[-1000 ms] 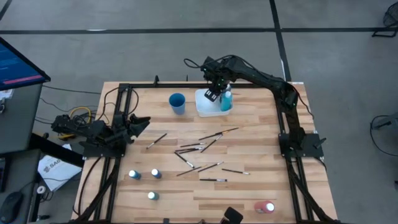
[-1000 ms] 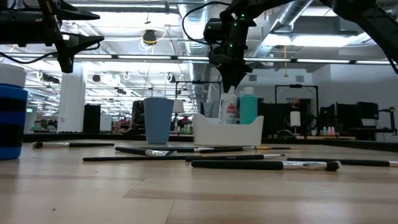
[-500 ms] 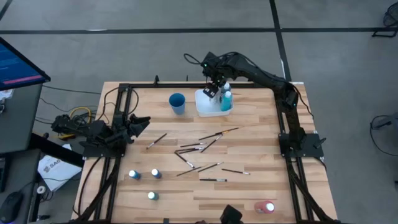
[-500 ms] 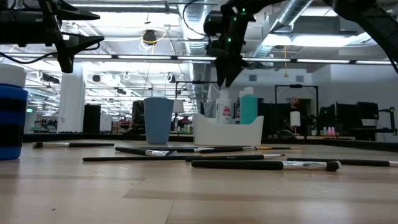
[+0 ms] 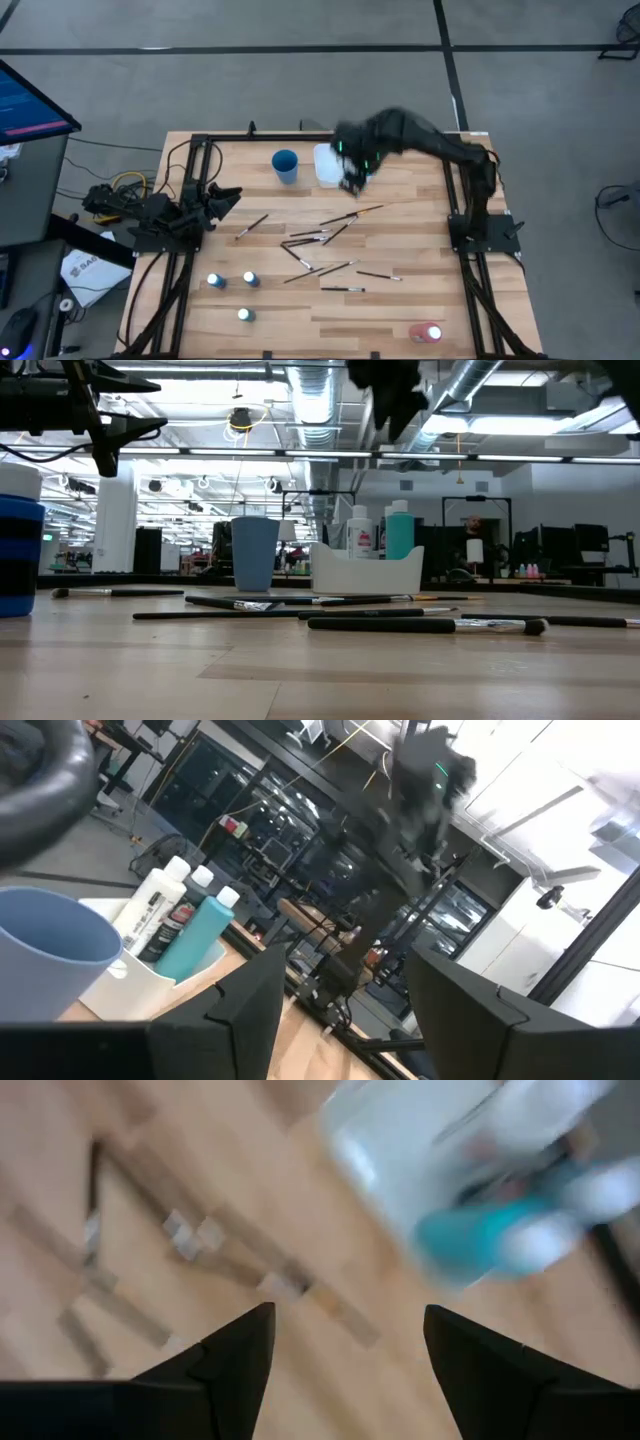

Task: Pick & Place Paint Supplies
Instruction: Put the red paint bottle into the white bin

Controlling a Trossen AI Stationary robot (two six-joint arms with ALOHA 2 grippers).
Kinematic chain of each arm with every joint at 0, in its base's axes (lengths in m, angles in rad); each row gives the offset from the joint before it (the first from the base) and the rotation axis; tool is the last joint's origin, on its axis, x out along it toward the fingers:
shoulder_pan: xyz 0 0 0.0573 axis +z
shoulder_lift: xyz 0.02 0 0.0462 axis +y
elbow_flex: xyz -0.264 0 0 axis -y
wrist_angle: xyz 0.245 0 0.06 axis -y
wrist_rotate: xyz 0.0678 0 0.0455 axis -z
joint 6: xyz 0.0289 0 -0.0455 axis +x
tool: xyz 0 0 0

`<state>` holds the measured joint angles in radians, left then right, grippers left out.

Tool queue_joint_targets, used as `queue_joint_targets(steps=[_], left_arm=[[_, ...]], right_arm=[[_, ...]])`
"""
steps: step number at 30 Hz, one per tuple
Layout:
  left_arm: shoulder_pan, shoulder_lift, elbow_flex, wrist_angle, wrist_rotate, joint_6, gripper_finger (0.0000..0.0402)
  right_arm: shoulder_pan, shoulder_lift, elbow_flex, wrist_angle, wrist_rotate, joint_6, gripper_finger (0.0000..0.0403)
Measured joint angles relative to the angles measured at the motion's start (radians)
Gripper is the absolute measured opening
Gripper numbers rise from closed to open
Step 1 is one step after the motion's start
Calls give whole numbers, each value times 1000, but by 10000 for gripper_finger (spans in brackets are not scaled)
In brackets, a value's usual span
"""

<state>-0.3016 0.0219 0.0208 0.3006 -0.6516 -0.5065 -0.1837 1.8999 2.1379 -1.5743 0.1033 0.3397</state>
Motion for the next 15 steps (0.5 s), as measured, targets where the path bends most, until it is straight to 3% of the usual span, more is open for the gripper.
queue_joint_targets(steps=[5, 9, 15], left_arm=[[0, 0, 0, 1, 0, 3, 199], [0, 0, 0, 1, 0, 2, 199], [0, 0, 0, 1, -7, 6, 199]], right_arm=[[247, -150, -180, 3, 1, 239, 248], [460, -262, -311, 2, -34, 546, 248], [753, -327, -411, 2, -119, 947, 248]])
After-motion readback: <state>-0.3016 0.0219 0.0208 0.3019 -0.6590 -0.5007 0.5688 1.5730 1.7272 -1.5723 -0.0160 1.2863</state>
